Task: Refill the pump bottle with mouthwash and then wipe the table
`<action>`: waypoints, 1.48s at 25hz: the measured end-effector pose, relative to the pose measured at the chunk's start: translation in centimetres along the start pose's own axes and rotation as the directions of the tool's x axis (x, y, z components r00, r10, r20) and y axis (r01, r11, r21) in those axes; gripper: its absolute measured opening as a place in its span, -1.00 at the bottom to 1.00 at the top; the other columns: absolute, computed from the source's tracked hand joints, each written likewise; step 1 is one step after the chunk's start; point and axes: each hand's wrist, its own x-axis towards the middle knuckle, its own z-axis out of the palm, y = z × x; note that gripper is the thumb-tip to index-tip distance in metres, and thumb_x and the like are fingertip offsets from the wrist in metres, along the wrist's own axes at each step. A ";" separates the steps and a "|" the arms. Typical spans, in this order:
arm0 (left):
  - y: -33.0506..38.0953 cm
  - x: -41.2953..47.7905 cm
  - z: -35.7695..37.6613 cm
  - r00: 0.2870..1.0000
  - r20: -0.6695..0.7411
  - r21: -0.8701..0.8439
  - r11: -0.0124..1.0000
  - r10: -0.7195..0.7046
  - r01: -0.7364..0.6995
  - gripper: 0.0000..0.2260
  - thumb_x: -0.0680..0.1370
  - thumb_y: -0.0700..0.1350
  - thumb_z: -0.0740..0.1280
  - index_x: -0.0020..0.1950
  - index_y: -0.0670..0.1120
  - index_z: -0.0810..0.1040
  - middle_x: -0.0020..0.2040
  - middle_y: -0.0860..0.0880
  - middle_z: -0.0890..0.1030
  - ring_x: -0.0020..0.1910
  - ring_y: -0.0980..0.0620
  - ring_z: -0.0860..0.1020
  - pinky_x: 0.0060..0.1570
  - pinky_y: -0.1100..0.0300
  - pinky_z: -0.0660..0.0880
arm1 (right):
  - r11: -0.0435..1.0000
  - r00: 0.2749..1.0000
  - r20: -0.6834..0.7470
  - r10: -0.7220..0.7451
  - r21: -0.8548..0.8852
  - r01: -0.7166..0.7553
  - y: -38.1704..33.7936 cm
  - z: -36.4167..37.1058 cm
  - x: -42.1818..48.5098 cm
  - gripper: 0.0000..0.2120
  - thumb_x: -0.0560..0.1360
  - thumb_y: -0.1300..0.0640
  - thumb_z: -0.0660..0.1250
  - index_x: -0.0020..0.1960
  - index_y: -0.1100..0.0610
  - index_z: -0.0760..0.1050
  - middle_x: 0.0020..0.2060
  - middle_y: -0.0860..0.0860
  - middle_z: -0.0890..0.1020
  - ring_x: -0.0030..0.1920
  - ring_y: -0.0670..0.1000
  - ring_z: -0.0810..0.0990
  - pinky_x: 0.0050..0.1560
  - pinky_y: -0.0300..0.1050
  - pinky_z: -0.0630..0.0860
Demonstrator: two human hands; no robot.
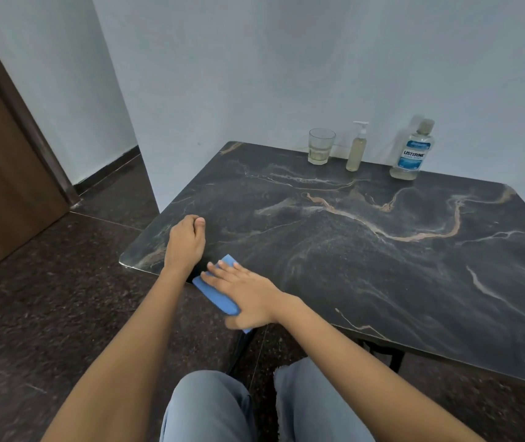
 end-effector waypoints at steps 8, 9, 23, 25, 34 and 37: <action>1.0 4.0 2.4 0.999 0.029 -0.041 0.999 0.023 -0.022 -0.73 0.66 -0.04 0.09 0.07 -0.15 0.52 -0.10 -0.03 0.56 -0.12 0.03 0.47 -0.10 0.13 0.33 | 0.991 0.991 -0.107 0.081 -0.096 -0.092 3.3 -7.3 -2.8 -0.59 0.47 0.09 0.23 0.31 -0.13 0.46 0.12 -0.05 0.57 0.10 0.05 0.55 -0.01 -0.05 0.50; 1.3 4.8 2.9 0.999 0.035 -0.039 0.999 0.030 -0.028 -0.72 0.66 -0.03 0.09 0.08 -0.15 0.52 -0.10 -0.03 0.56 -0.11 0.02 0.48 -0.10 0.14 0.32 | 0.985 0.982 -0.148 0.113 -0.114 -0.131 4.0 -8.6 -2.6 -0.61 0.47 0.07 0.22 0.26 -0.16 0.48 0.08 -0.08 0.61 0.06 0.04 0.58 -0.01 -0.05 0.52; 3.6 13.8 13.0 0.979 0.121 0.178 0.966 0.166 -0.186 -0.64 0.67 -0.01 0.05 0.31 -0.17 0.45 0.28 -0.13 0.52 0.33 -0.10 0.40 0.31 0.03 0.32 | 0.860 0.625 -0.598 0.502 0.267 -0.435 31.6 -18.7 17.6 -0.65 0.34 0.27 0.25 0.02 0.05 0.67 -0.08 0.08 0.71 -0.04 0.13 0.64 -0.03 0.00 0.59; 2.8 13.9 13.4 0.979 0.105 0.172 0.967 0.172 -0.188 -0.63 0.67 0.00 0.04 0.35 -0.16 0.44 0.35 -0.11 0.48 0.41 -0.06 0.34 0.35 0.06 0.27 | 0.840 0.559 -0.642 0.525 0.283 -0.463 33.8 -18.6 20.3 -0.64 0.38 0.27 0.24 0.07 0.03 0.65 -0.02 0.08 0.69 0.02 0.16 0.62 0.00 0.00 0.56; 2.9 13.8 13.4 0.974 0.112 0.208 0.954 0.194 -0.214 -0.65 0.67 0.03 0.01 0.20 -0.12 0.48 0.19 -0.06 0.56 0.30 -0.03 0.41 0.27 0.07 0.35 | 0.858 0.755 -0.410 0.511 0.301 -0.417 36.7 -12.1 22.0 -0.65 0.54 0.10 0.29 0.31 0.10 0.51 0.30 0.08 0.54 0.36 0.10 0.43 0.39 -0.03 0.31; 3.2 13.8 13.2 0.979 0.095 0.193 0.961 0.180 -0.196 -0.67 0.67 0.03 0.02 0.14 -0.11 0.50 0.12 -0.04 0.57 0.24 -0.03 0.44 0.20 0.08 0.38 | 0.889 0.823 -0.346 0.452 0.257 -0.380 35.8 -11.5 20.8 -0.56 0.60 0.01 0.18 0.46 0.09 0.31 0.48 0.09 0.30 0.53 0.09 0.13 0.52 0.04 0.04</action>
